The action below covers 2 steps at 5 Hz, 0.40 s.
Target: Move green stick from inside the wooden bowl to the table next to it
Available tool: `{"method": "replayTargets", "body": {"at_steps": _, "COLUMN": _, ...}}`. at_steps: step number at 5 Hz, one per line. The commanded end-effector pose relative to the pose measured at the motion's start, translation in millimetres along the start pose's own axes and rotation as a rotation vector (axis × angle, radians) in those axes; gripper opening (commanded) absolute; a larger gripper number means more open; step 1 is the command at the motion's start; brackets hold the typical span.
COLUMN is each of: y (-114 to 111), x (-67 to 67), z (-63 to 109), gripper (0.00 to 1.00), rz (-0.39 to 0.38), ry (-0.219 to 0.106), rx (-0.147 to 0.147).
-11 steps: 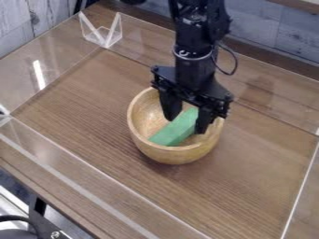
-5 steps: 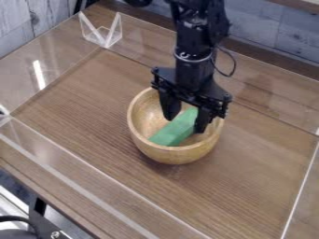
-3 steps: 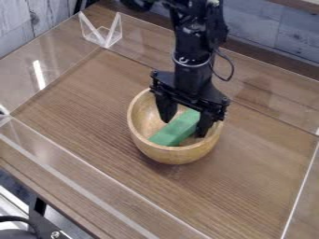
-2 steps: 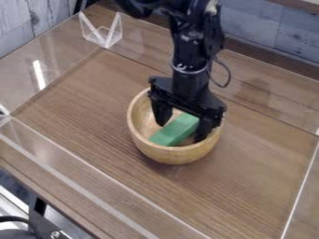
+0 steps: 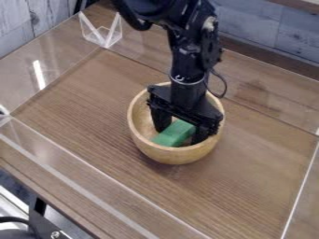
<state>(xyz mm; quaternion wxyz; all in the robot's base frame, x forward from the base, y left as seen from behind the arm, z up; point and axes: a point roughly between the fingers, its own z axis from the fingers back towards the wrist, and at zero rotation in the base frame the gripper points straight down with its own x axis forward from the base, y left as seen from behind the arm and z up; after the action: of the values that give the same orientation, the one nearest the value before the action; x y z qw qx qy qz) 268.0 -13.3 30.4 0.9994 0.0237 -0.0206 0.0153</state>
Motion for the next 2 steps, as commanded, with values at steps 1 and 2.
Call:
{"method": "replayTargets", "body": {"at_steps": 1, "y": 2.4, "x": 3.6, "z": 1.3, "gripper": 0.0, "rz": 0.007, "ry": -0.023, "rx": 0.003}}
{"method": "replayTargets", "body": {"at_steps": 2, "y": 3.4, "x": 4.1, "z": 1.6, "gripper": 0.0, "rz": 0.015, "ry": -0.023, "rx": -0.004}}
